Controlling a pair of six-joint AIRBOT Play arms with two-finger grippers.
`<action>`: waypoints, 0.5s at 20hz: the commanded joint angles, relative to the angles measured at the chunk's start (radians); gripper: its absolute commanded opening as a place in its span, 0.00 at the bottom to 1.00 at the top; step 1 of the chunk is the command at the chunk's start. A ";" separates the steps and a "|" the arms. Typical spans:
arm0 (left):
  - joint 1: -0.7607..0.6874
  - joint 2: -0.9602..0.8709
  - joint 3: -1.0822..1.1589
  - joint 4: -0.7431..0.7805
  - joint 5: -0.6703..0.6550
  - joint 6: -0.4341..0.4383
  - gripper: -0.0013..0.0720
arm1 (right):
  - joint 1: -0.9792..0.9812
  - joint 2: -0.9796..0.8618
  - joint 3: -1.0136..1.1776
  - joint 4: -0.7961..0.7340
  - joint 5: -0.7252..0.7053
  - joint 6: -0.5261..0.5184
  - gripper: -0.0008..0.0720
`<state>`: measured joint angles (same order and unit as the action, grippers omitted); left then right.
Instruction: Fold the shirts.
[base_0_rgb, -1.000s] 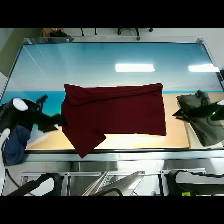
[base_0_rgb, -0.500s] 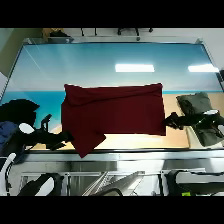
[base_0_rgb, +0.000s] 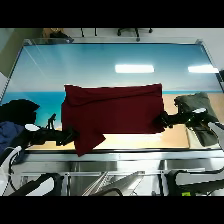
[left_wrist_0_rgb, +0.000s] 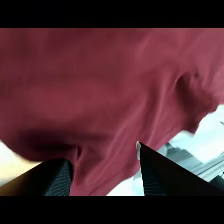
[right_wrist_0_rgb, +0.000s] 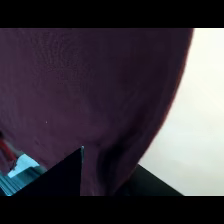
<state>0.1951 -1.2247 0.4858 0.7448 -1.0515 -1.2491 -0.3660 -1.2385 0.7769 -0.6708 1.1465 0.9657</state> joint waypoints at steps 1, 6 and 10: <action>0.001 -0.055 0.089 -0.029 -0.032 0.039 0.65 | 0.006 0.014 0.000 -0.051 0.029 -0.002 0.41; 0.001 -0.058 0.157 0.023 -0.114 0.063 0.04 | 0.003 0.053 0.000 -0.113 0.090 0.010 0.41; 0.001 0.000 0.168 0.049 -0.145 0.063 0.04 | 0.004 0.081 -0.001 -0.152 0.146 0.029 0.20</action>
<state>0.1959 -1.2606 0.6399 0.7750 -1.1648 -1.1919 -0.3618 -1.1782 0.7742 -0.8124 1.2335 0.9798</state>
